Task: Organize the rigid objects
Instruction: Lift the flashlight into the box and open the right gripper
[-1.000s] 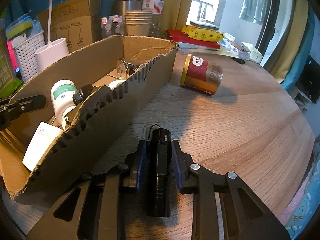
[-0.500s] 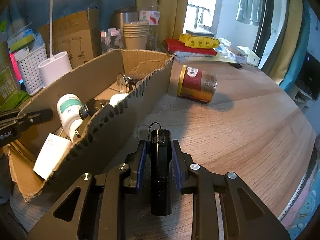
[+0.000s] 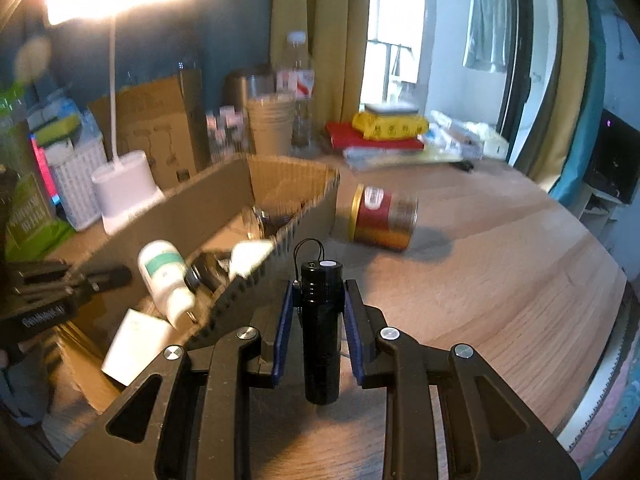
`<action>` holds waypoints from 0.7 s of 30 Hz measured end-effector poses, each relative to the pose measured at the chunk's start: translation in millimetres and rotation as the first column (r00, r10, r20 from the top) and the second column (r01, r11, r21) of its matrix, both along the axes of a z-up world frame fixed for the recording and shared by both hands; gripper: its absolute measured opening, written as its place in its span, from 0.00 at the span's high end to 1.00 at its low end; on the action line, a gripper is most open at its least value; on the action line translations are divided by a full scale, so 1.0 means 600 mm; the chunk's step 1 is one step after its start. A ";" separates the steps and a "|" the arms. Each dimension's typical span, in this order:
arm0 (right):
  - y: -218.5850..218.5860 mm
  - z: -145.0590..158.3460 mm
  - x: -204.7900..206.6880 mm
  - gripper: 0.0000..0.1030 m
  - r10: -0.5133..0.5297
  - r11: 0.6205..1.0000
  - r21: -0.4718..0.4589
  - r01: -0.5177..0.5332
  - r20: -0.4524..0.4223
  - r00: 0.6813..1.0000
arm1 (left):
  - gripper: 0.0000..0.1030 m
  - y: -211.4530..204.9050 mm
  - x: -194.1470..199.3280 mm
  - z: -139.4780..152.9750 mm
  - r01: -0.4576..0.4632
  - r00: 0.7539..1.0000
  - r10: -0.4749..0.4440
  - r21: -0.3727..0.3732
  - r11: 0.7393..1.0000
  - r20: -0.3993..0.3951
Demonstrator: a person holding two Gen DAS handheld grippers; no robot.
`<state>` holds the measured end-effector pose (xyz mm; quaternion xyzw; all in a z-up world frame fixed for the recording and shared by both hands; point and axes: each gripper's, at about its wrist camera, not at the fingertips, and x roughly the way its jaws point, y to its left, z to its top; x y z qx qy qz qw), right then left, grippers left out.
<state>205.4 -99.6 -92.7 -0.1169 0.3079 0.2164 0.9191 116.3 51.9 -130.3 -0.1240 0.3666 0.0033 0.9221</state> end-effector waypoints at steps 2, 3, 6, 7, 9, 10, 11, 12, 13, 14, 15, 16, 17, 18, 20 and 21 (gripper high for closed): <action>-0.001 0.010 -0.001 0.74 -0.002 1.000 0.010 0.002 0.016 1.000 | 0.92 0.000 0.000 0.000 0.000 1.000 0.000 0.000 1.000 0.000; -0.002 0.015 -0.002 0.74 0.000 1.000 0.016 -0.001 0.020 1.000 | 0.92 0.000 0.000 0.000 0.000 1.000 0.000 0.000 1.000 0.000; -0.001 0.026 -0.005 0.74 0.007 1.000 0.025 -0.007 0.034 0.999 | 0.92 0.000 0.000 0.000 0.000 1.000 0.000 0.000 1.000 0.000; 0.001 0.030 -0.006 0.74 0.011 1.000 0.026 -0.012 0.039 0.999 | 0.92 0.000 0.000 0.000 0.000 1.000 0.000 0.000 1.000 0.000; 0.004 0.039 -0.008 0.74 0.016 0.999 0.029 -0.018 0.052 0.998 | 0.92 0.000 0.000 0.000 0.000 1.000 0.000 0.000 1.000 0.000; 0.006 0.043 -0.010 0.74 0.020 0.999 0.031 -0.022 0.060 0.998 | 0.92 0.000 0.000 0.000 0.000 1.000 0.000 0.000 1.000 0.000; 0.008 0.048 -0.011 0.74 0.025 0.999 0.033 -0.027 0.066 0.997 | 0.92 0.000 0.000 0.000 0.000 1.000 0.000 0.000 1.000 0.000; 0.011 0.053 -0.012 0.74 0.029 0.999 0.035 -0.032 0.074 0.997 | 0.92 0.000 0.000 0.000 0.000 1.000 0.000 0.000 1.000 0.000; 0.014 0.057 -0.013 0.74 0.034 0.999 0.037 -0.037 0.081 0.996 | 0.92 0.000 0.000 0.000 0.000 1.000 0.000 0.000 1.000 0.000; 0.018 0.061 -0.014 0.74 0.039 0.998 0.037 -0.043 0.086 0.996 | 0.92 0.000 0.000 0.000 0.000 1.000 0.000 0.000 1.000 0.000; 0.022 0.064 -0.015 0.74 0.047 0.998 0.036 -0.050 0.092 0.995 | 0.92 0.000 0.000 0.000 0.000 1.000 0.000 0.000 1.000 0.000; 0.025 0.066 -0.016 0.74 0.052 0.998 0.037 -0.055 0.095 0.994 | 0.92 0.000 0.000 0.000 0.000 1.000 0.000 0.000 1.000 0.000; 0.026 0.067 -0.016 0.74 0.056 0.998 0.037 -0.059 0.097 0.994 | 0.92 0.000 0.000 0.000 0.000 1.000 0.000 0.000 1.000 0.000; 0.030 0.068 -0.017 0.74 0.061 0.997 0.035 -0.065 0.098 0.993 | 0.92 0.000 0.000 0.000 0.000 1.000 0.000 0.000 1.000 0.000; 0.034 0.069 -0.017 0.74 0.067 0.997 0.034 -0.071 0.101 0.993 | 0.92 0.000 0.000 0.000 0.000 1.000 0.000 0.000 1.000 0.000; 0.036 0.070 -0.018 0.74 0.070 0.997 0.035 -0.074 0.102 0.992 | 0.92 0.000 0.000 0.000 0.000 1.000 0.000 0.000 1.000 0.000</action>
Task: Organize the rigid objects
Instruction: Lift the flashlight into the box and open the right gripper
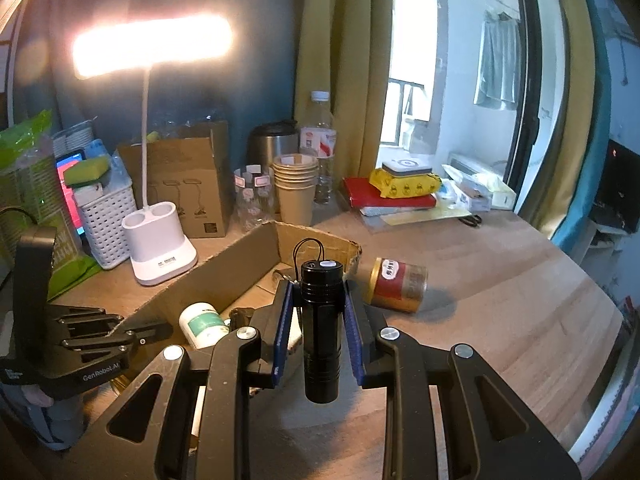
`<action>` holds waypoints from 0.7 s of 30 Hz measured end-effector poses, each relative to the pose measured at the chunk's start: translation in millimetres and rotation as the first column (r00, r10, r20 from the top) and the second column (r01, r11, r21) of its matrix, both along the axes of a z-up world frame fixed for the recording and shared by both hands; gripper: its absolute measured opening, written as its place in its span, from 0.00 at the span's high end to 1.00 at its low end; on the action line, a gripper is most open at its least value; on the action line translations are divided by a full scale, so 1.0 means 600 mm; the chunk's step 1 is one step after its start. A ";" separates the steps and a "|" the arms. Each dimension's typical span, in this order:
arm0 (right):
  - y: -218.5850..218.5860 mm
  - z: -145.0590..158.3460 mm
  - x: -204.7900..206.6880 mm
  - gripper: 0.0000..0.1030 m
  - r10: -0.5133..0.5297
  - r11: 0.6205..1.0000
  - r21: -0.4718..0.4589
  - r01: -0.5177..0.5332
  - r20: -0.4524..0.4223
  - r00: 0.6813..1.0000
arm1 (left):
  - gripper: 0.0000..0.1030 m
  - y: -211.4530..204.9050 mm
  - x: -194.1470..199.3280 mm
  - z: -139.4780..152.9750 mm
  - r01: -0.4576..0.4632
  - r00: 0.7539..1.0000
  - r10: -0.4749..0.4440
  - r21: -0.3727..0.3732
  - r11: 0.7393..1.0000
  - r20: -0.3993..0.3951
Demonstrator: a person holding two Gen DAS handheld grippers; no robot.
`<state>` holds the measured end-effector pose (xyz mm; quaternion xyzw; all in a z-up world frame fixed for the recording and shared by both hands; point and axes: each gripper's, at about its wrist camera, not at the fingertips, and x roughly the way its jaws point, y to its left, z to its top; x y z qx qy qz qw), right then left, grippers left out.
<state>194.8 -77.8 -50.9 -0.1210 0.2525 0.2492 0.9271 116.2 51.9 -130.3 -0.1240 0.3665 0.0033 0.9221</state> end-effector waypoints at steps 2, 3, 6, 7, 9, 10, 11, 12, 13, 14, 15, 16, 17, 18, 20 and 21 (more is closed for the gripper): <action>0.005 0.002 -0.001 0.74 0.008 1.000 0.000 -0.008 0.005 1.000 | 0.92 0.000 0.000 0.000 0.000 1.000 0.000 0.000 1.000 0.000; 0.008 0.004 0.000 0.74 0.014 1.000 0.000 -0.014 0.007 1.000 | 0.92 0.000 0.000 0.000 0.000 1.000 0.000 0.000 1.000 0.000; 0.020 0.005 0.003 0.74 0.032 0.999 -0.004 -0.032 0.010 0.999 | 0.92 0.000 0.000 0.000 0.000 1.000 0.000 0.001 1.000 -0.001; 0.024 0.004 0.004 0.74 0.037 0.999 -0.006 -0.037 0.008 0.999 | 0.92 0.001 0.000 0.000 0.000 1.000 0.000 0.000 1.000 -0.001; 0.031 0.002 0.007 0.74 0.047 0.999 -0.008 -0.047 0.004 0.999 | 0.92 0.001 0.000 0.000 0.000 1.000 0.000 0.001 1.000 -0.001; 0.034 0.001 0.008 0.74 0.052 0.999 -0.009 -0.052 0.002 0.999 | 0.92 0.001 0.000 0.000 0.000 1.000 0.000 0.001 1.000 -0.001; 0.038 0.000 0.009 0.74 0.054 0.998 -0.012 -0.054 0.001 0.999 | 0.92 0.001 0.000 0.000 0.000 1.000 0.000 0.000 1.000 -0.001; 0.041 -0.001 0.010 0.74 0.057 0.998 -0.015 -0.057 -0.001 0.998 | 0.92 0.001 0.000 0.000 0.000 1.000 0.000 0.000 1.000 -0.001; 0.043 -0.002 0.011 0.74 0.060 0.998 -0.018 -0.060 -0.002 0.998 | 0.92 0.001 0.000 0.000 0.000 1.000 0.000 0.000 1.000 -0.001; 0.046 -0.002 0.013 0.74 0.063 0.998 -0.020 -0.063 -0.004 0.998 | 0.92 0.001 0.000 0.000 0.000 1.000 0.000 0.000 1.000 -0.001; 0.048 -0.003 0.015 0.74 0.065 0.998 -0.022 -0.065 -0.004 0.998 | 0.92 0.001 0.000 0.000 0.000 1.000 0.000 -0.001 1.000 -0.001; 0.051 -0.004 0.017 0.74 0.068 0.997 -0.022 -0.068 -0.005 0.998 | 0.92 0.001 0.000 0.000 0.000 1.000 0.000 -0.001 1.000 -0.001; 0.054 -0.005 0.019 0.74 0.073 0.997 -0.020 -0.073 -0.010 0.997 | 0.92 0.001 0.000 0.000 0.000 1.000 0.000 0.001 1.000 -0.001; 0.058 -0.006 0.022 0.74 0.080 0.997 -0.018 -0.080 -0.014 0.997 | 0.92 0.001 0.000 0.000 0.000 1.000 0.000 0.000 1.000 -0.001; 0.062 -0.007 0.023 0.74 0.086 0.996 -0.019 -0.086 -0.015 0.996 | 0.92 0.001 0.000 0.000 0.000 1.000 0.000 0.001 1.000 -0.001; 0.064 -0.009 0.024 0.74 0.090 0.996 -0.020 -0.091 -0.017 0.996 | 0.92 0.001 0.000 0.000 0.000 1.000 0.000 0.001 1.000 -0.001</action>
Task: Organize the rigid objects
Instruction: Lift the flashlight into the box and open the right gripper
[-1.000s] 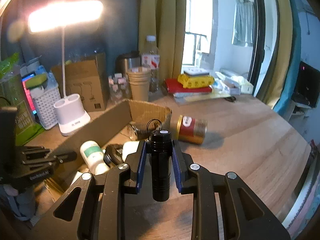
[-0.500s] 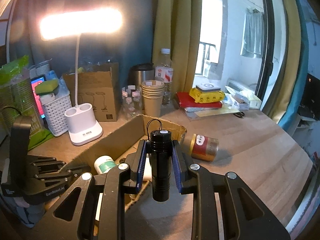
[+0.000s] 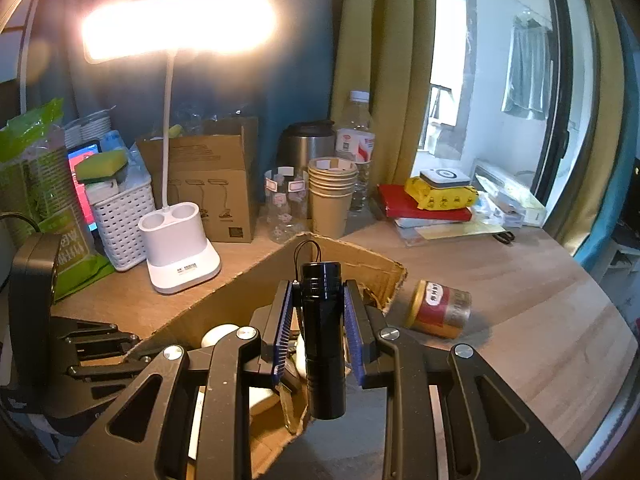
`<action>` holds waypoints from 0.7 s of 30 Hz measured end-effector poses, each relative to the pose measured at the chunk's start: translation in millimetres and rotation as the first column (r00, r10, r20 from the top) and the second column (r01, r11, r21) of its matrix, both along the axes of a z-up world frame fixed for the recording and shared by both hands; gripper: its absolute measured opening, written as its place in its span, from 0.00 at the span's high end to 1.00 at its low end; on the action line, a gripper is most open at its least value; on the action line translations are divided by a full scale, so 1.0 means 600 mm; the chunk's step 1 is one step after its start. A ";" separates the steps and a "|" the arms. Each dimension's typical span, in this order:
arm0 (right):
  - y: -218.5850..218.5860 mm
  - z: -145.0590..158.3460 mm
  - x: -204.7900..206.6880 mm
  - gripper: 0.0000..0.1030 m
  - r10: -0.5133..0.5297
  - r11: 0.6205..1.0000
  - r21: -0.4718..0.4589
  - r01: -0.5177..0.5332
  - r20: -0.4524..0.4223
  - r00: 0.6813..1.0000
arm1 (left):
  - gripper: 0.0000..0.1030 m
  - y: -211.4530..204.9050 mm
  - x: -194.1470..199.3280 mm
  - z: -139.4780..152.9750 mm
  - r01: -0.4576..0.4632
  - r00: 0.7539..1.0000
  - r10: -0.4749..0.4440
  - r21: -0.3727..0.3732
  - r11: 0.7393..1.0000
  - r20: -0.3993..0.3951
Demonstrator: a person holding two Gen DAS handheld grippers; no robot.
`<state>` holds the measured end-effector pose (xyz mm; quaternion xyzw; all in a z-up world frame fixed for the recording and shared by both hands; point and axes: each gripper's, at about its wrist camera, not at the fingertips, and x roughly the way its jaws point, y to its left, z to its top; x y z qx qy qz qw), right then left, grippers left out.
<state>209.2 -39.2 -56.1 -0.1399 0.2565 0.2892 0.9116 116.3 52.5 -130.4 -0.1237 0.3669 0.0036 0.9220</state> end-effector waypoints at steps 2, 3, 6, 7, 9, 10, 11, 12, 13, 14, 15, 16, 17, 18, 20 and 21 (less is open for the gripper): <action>0.004 -0.002 0.001 0.74 0.008 1.000 -0.001 -0.008 -0.004 1.000 | 0.92 0.000 0.000 0.000 0.000 1.000 0.000 0.000 1.000 0.000; 0.007 -0.003 0.001 0.74 0.013 1.000 -0.002 -0.013 -0.005 1.000 | 0.92 0.000 0.000 0.000 0.000 1.000 0.000 0.000 1.000 0.000; 0.011 -0.004 0.003 0.74 0.020 1.000 0.002 -0.020 -0.009 1.000 | 0.92 0.000 0.000 0.000 0.000 1.000 0.000 0.000 1.000 0.000; 0.013 -0.004 0.006 0.74 0.023 1.000 0.003 -0.023 -0.012 1.000 | 0.92 0.000 0.000 0.000 0.000 1.000 0.000 0.000 1.000 0.000; 0.016 -0.002 0.008 0.74 0.027 1.000 0.004 -0.027 -0.012 1.000 | 0.92 0.000 0.000 0.000 0.000 1.000 0.000 0.000 1.000 0.000; 0.018 -0.001 0.010 0.74 0.029 1.000 0.004 -0.029 -0.012 0.999 | 0.92 0.000 0.000 0.000 0.000 1.000 0.000 0.000 1.000 0.000; 0.020 -0.001 0.011 0.74 0.032 0.999 0.005 -0.032 -0.013 0.999 | 0.92 0.000 0.000 0.000 0.000 1.000 0.000 0.000 1.000 0.000; 0.023 -0.001 0.013 0.74 0.035 0.999 0.005 -0.035 -0.014 0.999 | 0.92 0.000 0.000 0.000 0.000 1.000 0.000 0.000 1.000 0.000; 0.025 -0.001 0.015 0.74 0.038 0.999 0.004 -0.038 -0.017 0.999 | 0.92 0.000 0.000 0.000 0.000 1.000 0.000 0.000 1.000 0.000; 0.027 -0.002 0.018 0.74 0.040 0.999 0.004 -0.040 -0.019 0.999 | 0.92 0.000 0.000 0.000 0.000 1.000 0.000 0.000 1.000 0.000; 0.030 -0.002 0.020 0.74 0.043 0.999 0.004 -0.043 -0.021 0.999 | 0.92 0.000 0.000 0.000 0.000 1.000 0.000 0.000 1.000 0.000; 0.033 -0.002 0.024 0.74 0.048 0.999 0.004 -0.048 -0.025 0.999 | 0.92 0.000 0.000 0.000 0.000 1.000 0.000 0.000 1.000 0.000; 0.034 -0.001 0.027 0.74 0.051 0.999 0.006 -0.051 -0.026 0.998 | 0.92 0.000 0.000 0.000 0.000 1.000 0.000 0.000 1.000 0.000; 0.038 0.001 0.031 0.74 0.054 0.999 0.008 -0.054 -0.027 0.998 | 0.92 0.000 0.000 0.000 0.000 1.000 0.000 0.000 1.000 0.000; 0.044 0.004 0.038 0.74 0.063 0.998 0.015 -0.063 -0.035 0.997 | 0.92 0.000 0.000 0.000 0.000 1.000 0.000 0.000 1.000 0.000; 0.049 0.005 0.043 0.74 0.074 0.997 0.020 -0.073 -0.043 0.996 | 0.92 0.000 0.000 0.000 0.000 1.000 0.000 0.000 1.000 0.000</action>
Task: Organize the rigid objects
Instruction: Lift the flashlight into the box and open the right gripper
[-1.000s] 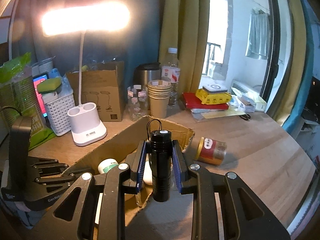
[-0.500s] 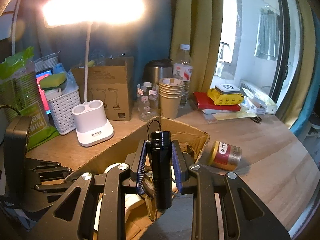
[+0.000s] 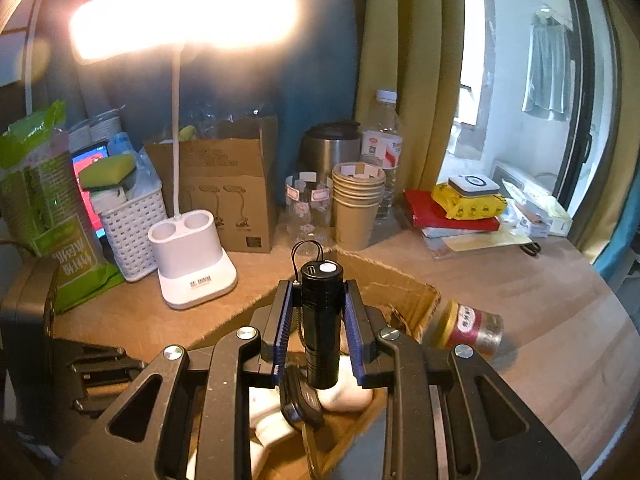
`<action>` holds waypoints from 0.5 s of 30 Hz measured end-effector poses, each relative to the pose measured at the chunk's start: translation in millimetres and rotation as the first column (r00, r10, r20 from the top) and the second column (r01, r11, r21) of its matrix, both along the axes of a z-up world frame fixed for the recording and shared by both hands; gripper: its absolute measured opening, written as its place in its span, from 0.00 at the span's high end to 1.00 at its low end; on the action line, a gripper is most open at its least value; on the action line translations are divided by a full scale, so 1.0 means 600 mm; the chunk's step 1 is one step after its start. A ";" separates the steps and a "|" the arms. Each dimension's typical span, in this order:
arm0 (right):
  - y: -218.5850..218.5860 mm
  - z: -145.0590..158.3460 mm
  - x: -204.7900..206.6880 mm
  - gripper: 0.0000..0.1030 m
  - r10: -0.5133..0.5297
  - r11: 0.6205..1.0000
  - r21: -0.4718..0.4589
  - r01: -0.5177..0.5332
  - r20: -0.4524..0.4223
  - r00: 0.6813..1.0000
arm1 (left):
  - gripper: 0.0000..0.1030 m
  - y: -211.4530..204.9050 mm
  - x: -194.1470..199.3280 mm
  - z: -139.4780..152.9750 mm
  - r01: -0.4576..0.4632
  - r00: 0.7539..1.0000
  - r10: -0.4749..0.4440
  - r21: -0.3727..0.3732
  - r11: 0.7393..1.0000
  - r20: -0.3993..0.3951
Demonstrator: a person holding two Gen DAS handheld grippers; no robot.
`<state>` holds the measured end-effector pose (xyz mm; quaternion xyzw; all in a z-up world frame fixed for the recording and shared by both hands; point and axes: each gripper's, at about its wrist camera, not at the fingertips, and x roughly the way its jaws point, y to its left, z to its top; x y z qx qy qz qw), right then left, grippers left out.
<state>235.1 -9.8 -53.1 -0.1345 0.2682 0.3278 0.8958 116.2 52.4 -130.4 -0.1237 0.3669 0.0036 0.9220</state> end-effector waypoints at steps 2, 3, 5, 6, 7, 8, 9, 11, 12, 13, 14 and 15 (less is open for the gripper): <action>0.010 -0.001 0.009 0.74 0.012 1.000 0.000 -0.012 -0.011 1.000 | 0.92 0.000 0.000 0.000 0.000 1.000 0.000 0.000 1.000 0.000; 0.014 -0.003 0.012 0.74 0.018 1.000 -0.003 -0.018 -0.018 1.000 | 0.92 0.000 0.000 0.000 0.000 1.000 0.000 0.000 1.000 0.000; 0.023 -0.010 0.019 0.74 0.018 1.000 -0.013 -0.018 -0.028 0.999 | 0.92 0.000 0.000 0.000 0.000 1.000 0.000 0.000 1.000 0.000; 0.028 -0.016 0.022 0.74 0.017 1.000 -0.025 -0.018 -0.032 0.999 | 0.92 0.000 0.000 0.000 0.000 1.000 0.000 0.000 1.000 0.000; 0.031 -0.024 0.026 0.74 0.013 0.999 -0.035 -0.015 -0.046 0.999 | 0.92 0.000 0.000 0.000 0.000 1.000 0.000 0.000 1.000 0.000; 0.033 -0.030 0.028 0.74 0.012 0.999 -0.039 -0.014 -0.059 0.998 | 0.92 0.000 0.000 0.000 0.000 1.000 0.000 0.000 1.000 0.000; 0.035 -0.036 0.030 0.74 0.014 0.999 -0.045 -0.017 -0.069 0.997 | 0.92 0.000 0.000 0.000 0.000 1.000 0.000 0.000 1.000 0.000; 0.041 -0.050 0.032 0.74 0.019 0.997 -0.069 -0.025 -0.086 0.996 | 0.92 -0.001 0.000 0.000 0.002 1.000 -0.002 0.000 1.000 0.000; 0.044 -0.055 0.034 0.74 0.020 0.996 -0.085 -0.028 -0.098 0.995 | 0.92 0.000 0.000 0.000 0.003 1.000 -0.003 0.002 1.000 0.000; 0.043 -0.057 0.035 0.74 0.021 0.996 -0.086 -0.030 -0.105 0.994 | 0.92 0.000 0.000 0.001 0.004 1.000 -0.004 0.003 1.000 0.001; 0.043 -0.058 0.037 0.74 0.022 0.996 -0.088 -0.032 -0.114 0.993 | 0.92 0.000 0.000 0.001 0.004 1.000 -0.004 0.002 1.000 0.001; 0.042 -0.060 0.040 0.74 0.021 0.995 -0.091 -0.033 -0.128 0.992 | 0.92 0.001 0.000 0.000 0.004 1.000 -0.004 0.002 1.000 0.001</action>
